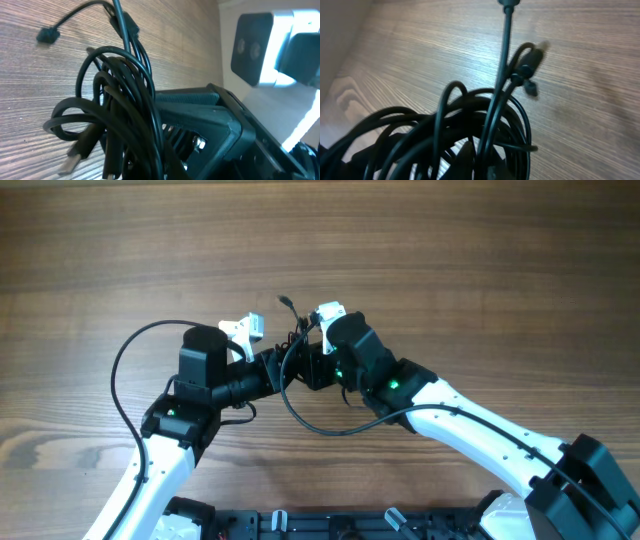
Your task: Untangle cables
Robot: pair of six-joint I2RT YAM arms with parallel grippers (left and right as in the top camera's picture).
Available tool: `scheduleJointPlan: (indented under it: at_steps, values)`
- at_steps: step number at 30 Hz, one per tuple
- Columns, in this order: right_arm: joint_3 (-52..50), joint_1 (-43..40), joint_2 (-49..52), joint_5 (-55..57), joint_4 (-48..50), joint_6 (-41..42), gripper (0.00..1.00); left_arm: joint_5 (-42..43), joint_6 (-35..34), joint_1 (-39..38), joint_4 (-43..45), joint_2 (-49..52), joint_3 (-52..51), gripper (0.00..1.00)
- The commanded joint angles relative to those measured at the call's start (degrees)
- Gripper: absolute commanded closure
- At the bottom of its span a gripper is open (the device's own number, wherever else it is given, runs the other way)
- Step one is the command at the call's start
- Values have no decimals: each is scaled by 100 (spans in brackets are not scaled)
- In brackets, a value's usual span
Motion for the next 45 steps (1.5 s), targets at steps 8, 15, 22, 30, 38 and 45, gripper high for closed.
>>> scheduleJointPlan:
  at_steps: [8,15,22,30,38,45]
  values:
    - [122,-789,-247,-1458,-496,396,4,496,-39,542,85,-35,-11,96]
    - [122,-1526,-433,-3008,-501,-37,0,122,-848,745,50,-35,-13,96]
    - [122,-1478,-431,-3045,-968,-442,0,-1279,-3858,745,-603,-33,-13,96]
    - [116,-789,-358,-2435,-1128,-2959,0,-1338,-5414,743,-695,-35,-13,96]
    - [118,-343,129,-1635,-354,-3523,11,-518,-5362,739,-697,-35,-13,96]
    - [118,-343,299,-1821,-221,-3501,73,-221,-5086,739,-688,-35,-13,96]
